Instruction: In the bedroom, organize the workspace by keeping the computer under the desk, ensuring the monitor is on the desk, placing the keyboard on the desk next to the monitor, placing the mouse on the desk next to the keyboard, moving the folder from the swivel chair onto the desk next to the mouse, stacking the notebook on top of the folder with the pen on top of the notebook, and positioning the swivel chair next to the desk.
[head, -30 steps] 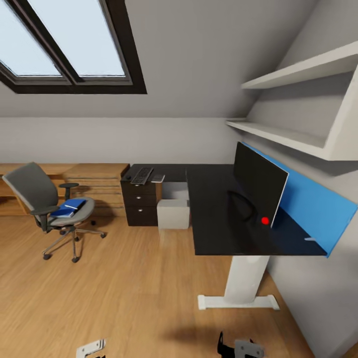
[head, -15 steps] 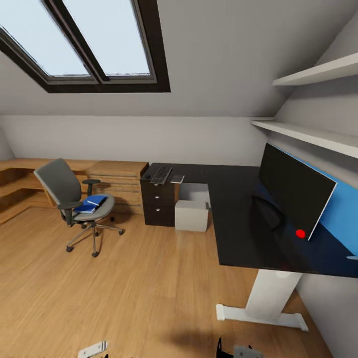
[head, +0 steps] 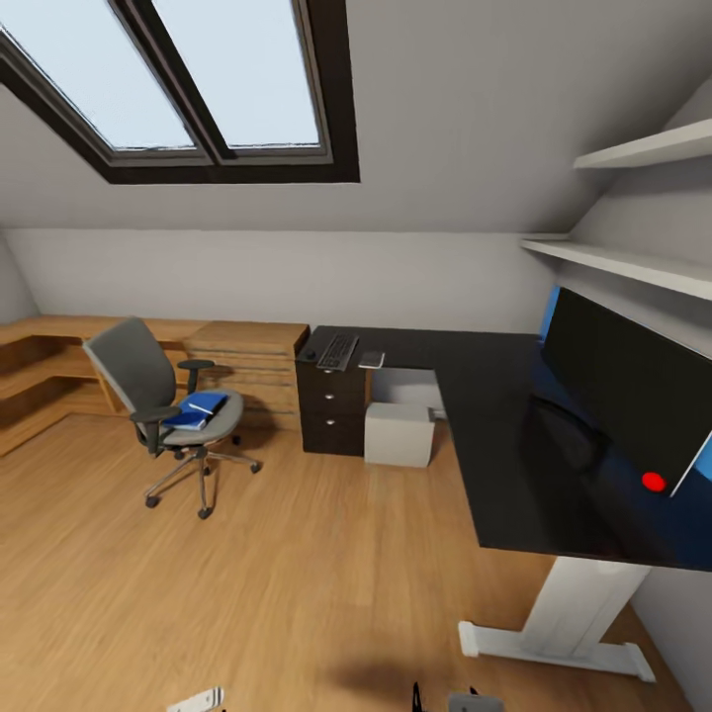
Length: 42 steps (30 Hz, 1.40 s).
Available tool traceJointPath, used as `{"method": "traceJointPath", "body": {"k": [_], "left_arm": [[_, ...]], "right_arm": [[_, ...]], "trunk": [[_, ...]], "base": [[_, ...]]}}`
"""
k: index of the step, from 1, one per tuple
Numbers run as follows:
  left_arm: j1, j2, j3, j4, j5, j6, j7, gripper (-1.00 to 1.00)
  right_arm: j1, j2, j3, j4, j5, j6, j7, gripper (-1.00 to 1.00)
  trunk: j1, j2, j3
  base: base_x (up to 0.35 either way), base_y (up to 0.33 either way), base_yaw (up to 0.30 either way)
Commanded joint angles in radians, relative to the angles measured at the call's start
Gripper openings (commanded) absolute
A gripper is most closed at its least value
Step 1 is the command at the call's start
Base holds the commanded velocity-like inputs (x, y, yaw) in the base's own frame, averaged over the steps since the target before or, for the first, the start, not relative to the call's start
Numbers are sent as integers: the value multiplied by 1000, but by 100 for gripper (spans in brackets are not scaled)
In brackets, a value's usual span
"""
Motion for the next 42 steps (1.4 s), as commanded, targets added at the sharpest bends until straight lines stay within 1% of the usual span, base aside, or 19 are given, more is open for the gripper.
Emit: {"method": "traceJointPath", "body": {"k": [1,2,5,11,21,25,34,42], "left_arm": [[0,1,-9,-1,4,-2,6,100],[-1,0,-9,0,4,-2,7,100],[0,0,-9,3,4,-1,7,100],[-1,-15,-10,18,2,-1,8,100],[0,-17,-9,21,3,0,8,100],[-1,-17,-9,21,3,1,7,100],[0,-18,-9,22,2,4,7,100],[0,-18,-10,23,2,4,7,100]], "right_arm": [[-1,0,6,0,1,-1,-10,100],[-1,0,6,0,1,-1,-10,100],[-1,0,5,0,1,-1,-10,100],[-1,0,5,2,1,-1,-10,100],[-1,0,5,2,1,-1,-9,100],[-1,-1,5,2,1,-1,-8,100],[-1,-1,5,13,1,-3,-8,100],[-1,0,5,14,1,-3,-8,100]], "trunk": [[1,-1,-1],[1,-1,-1],[-11,20,8],[-34,62,27],[-72,132,58],[-88,160,71],[-88,160,69],[-88,160,67]], "base": [[214,283,0],[217,281,0],[224,276,0],[238,258,0],[243,252,-3],[245,252,-130],[286,193,-225],[315,129,-21]]}}
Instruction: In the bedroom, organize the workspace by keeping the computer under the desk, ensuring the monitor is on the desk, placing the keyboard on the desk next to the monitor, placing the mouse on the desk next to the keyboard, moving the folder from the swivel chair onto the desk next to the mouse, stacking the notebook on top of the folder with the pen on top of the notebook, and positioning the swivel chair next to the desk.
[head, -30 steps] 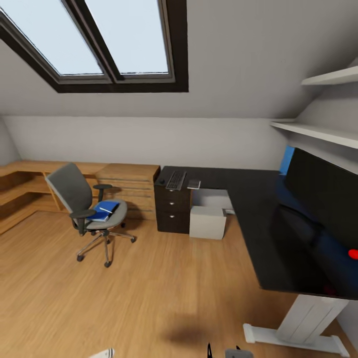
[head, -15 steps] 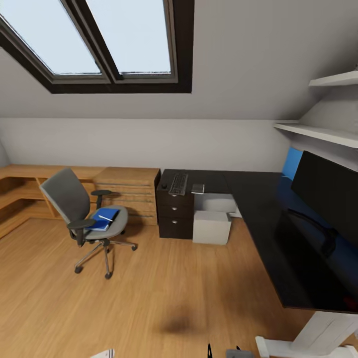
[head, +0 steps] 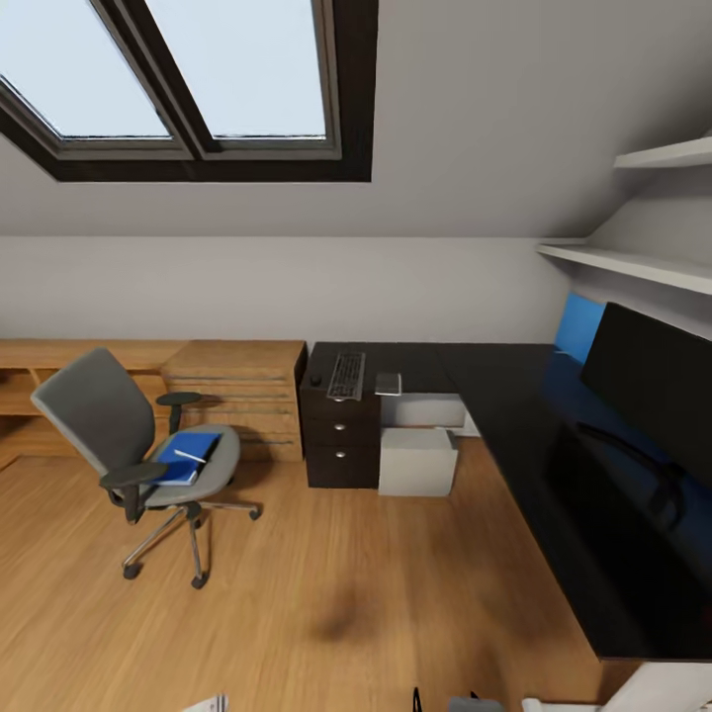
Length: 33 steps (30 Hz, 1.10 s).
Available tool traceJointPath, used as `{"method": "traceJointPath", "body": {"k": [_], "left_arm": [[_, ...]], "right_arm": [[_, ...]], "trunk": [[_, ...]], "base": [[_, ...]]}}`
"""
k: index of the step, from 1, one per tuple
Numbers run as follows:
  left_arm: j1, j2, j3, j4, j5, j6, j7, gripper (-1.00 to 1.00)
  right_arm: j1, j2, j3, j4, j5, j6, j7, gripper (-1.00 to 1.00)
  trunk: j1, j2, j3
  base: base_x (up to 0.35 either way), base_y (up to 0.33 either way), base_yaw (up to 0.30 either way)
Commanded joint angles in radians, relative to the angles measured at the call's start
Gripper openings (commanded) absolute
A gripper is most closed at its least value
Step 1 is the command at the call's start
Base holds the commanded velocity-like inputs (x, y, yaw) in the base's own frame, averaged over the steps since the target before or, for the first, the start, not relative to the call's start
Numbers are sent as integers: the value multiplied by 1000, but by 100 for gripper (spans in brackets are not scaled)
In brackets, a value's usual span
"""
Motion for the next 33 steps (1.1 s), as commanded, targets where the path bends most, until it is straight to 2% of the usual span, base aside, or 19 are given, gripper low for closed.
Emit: {"method": "traceJointPath", "body": {"k": [1,13,17,18,19,22,23,24,26,27,28,29,31,32,33], "left_arm": [[-1,1,-9,-1,4,-2,7,100],[-1,-1,-14,-25,-1,-4,5,100],[-1,0,-14,-145,-2,11,9,100],[-1,2,-13,-211,-2,34,11,100],[-1,3,-13,-236,-2,47,11,100],[-1,15,-8,-430,-2,182,42,100],[-1,18,-7,-468,-2,210,55,100],[-1,23,-5,-546,-3,265,88,100],[-1,26,-4,-624,-2,316,132,100],[-1,29,-3,-697,-2,362,181,100],[-1,29,-2,-731,-1,382,207,100],[0,31,-2,-795,-1,415,261,100],[0,31,-1,-856,0,441,311,100],[-1,32,-1,-913,2,460,356,100],[-1,33,0,-940,3,467,375,100]], "right_arm": [[-1,0,7,1,1,-1,-10,100],[-2,-6,1,-24,1,-36,-14,100],[-14,-8,-3,-62,-27,-28,-19,100],[-36,-7,-4,-71,-64,-21,-18,100],[-46,-7,-4,-74,-78,-19,-19,100],[-128,-9,-5,-84,-167,-13,-17,100],[-143,-9,-5,-85,-185,-13,-17,100],[-176,-10,-5,-86,-226,-12,-17,100],[-206,-12,-6,-87,-274,-11,-16,100],[-234,-15,-6,-89,-332,-11,-15,100],[-247,-18,-6,-89,-363,-10,-15,100],[-272,-22,-6,-89,-425,-9,-13,100],[-295,-25,-5,-90,-483,-4,-12,100],[-315,-27,-5,-90,-533,6,-10,100],[-323,-28,-5,-90,-554,12,-9,100]], "trunk": [[1,-1,-2],[1,-1,-2],[1,-1,-2],[1,-1,-2],[1,-1,-2],[1,-1,-2],[1,-1,-2],[1,-1,-2],[1,-1,-2],[1,-1,-2],[1,-1,-2],[1,-1,-2],[1,-1,-2],[1,-1,-2],[1,-1,-2]], "base": [[316,117,-1],[316,102,0],[320,24,0],[324,8,0],[324,6,0],[325,3,0],[326,1,0],[326,1,0],[326,1,0],[326,0,0],[326,0,0],[326,0,0],[326,0,0],[326,0,0],[326,0,0]]}}
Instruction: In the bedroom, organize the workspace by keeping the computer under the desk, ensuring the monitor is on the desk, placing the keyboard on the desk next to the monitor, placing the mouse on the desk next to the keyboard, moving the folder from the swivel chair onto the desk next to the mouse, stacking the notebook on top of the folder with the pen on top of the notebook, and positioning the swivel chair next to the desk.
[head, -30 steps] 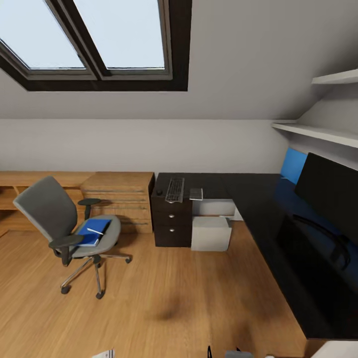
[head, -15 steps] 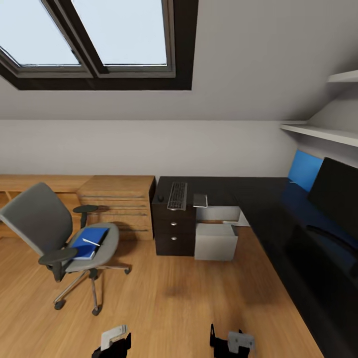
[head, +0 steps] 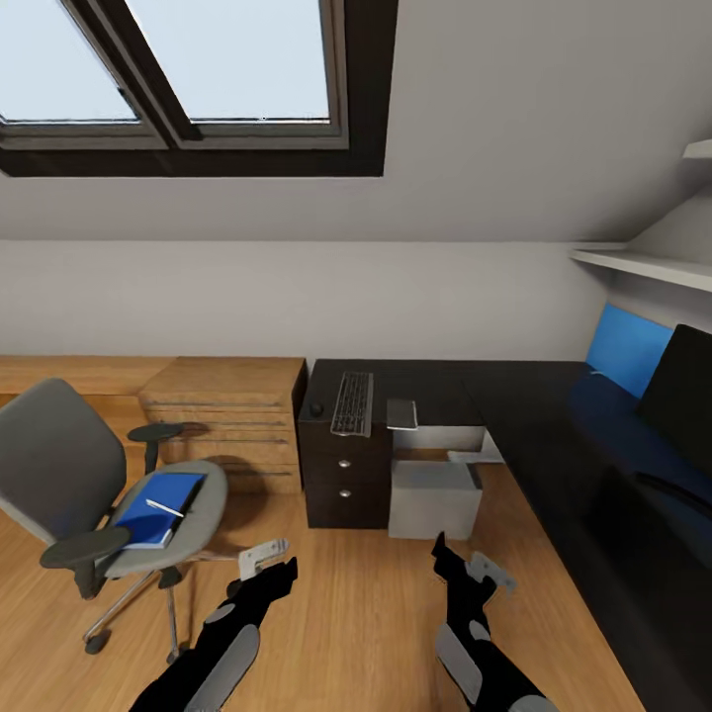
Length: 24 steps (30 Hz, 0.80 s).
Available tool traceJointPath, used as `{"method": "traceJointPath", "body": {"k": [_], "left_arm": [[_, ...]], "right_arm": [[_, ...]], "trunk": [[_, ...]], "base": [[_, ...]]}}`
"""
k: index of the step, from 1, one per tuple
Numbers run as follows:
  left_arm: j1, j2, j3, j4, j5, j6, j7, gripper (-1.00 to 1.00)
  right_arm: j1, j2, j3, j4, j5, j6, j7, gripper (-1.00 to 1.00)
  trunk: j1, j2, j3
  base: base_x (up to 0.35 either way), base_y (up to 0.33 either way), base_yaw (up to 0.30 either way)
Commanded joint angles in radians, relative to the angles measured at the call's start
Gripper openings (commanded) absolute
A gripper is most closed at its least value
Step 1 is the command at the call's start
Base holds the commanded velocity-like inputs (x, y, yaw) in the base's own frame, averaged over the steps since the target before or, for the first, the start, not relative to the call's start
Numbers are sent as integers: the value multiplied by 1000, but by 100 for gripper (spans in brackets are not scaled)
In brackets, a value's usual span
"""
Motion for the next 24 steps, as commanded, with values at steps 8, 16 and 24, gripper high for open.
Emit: {"method": "traceJointPath", "body": {"k": [8,16,24], "left_arm": [[0,65,-10,-58,58,26,98,100],[53,88,-11,-127,53,26,101,100],[58,97,-12,-143,54,33,102,100]], "right_arm": [[-37,-39,-17,-2,-298,131,180,100],[-36,-35,-17,-6,-316,185,296,100],[-34,-24,-10,-6,-316,190,303,100]], "trunk": [[1,-1,-2],[1,-1,-2],[1,-1,-2]], "base": [[326,78,0],[325,137,0],[313,193,0]]}}
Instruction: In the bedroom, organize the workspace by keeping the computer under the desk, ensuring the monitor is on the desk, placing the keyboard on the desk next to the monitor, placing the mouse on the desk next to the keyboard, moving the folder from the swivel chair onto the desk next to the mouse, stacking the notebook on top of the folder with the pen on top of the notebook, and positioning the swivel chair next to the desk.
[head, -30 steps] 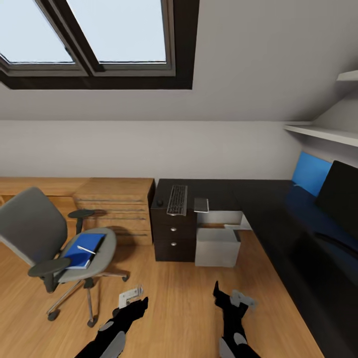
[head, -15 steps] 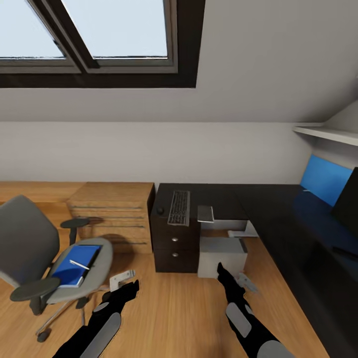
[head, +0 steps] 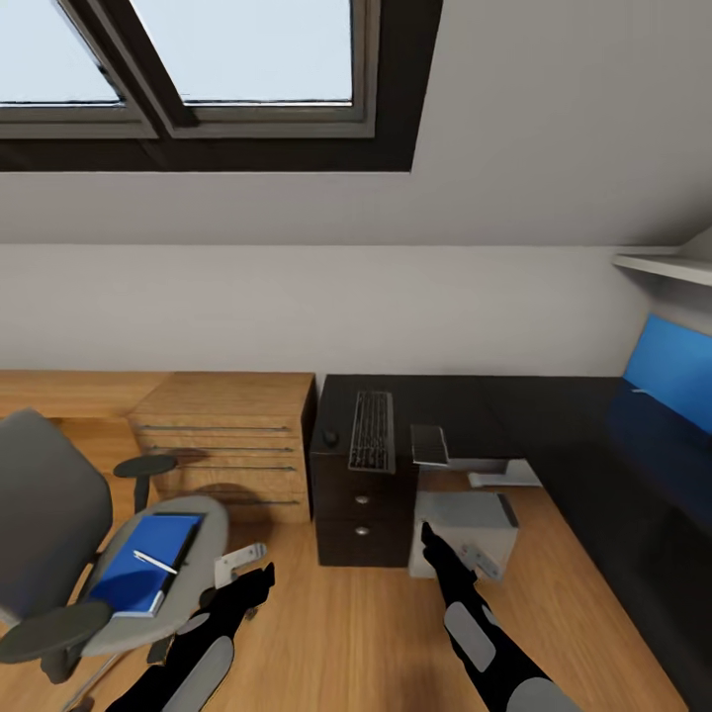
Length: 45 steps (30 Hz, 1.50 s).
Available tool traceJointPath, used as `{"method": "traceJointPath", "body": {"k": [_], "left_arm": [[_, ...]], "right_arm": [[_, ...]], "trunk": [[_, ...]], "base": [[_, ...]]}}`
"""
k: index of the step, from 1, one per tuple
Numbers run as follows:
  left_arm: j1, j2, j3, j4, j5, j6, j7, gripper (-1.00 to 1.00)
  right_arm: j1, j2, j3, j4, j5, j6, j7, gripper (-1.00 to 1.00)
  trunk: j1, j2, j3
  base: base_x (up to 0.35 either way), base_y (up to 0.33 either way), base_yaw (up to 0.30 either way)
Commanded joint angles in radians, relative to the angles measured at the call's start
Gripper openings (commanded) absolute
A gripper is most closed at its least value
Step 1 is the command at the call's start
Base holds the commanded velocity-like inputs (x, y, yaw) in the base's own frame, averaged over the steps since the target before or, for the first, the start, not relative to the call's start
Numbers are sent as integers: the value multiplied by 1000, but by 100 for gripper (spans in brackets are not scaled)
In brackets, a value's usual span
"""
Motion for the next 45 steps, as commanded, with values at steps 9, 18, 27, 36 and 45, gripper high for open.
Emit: {"method": "traceJointPath", "body": {"k": [9,18,27,36,45], "left_arm": [[-1,2,-73,-2,3,3,8,100],[-1,-5,-105,9,7,5,5,100],[-1,2,-159,-97,9,-4,10,100],[16,4,-164,-144,10,-5,17,100],[20,1,-223,-148,13,-6,31,100]], "right_arm": [[-1,0,5,3,-12,-2,44,100],[1,-7,1,11,-12,-2,177,100],[2,-36,-9,9,-155,170,351,100],[2,-34,-8,8,-230,212,354,100],[2,-24,-17,9,-247,223,342,100]], "trunk": [[1,-1,-2],[1,-1,-2],[24,-43,-20],[58,-106,-49],[93,-169,-77]], "base": [[278,231,0],[245,161,0],[27,2,0],[1,0,0],[0,0,0]]}}
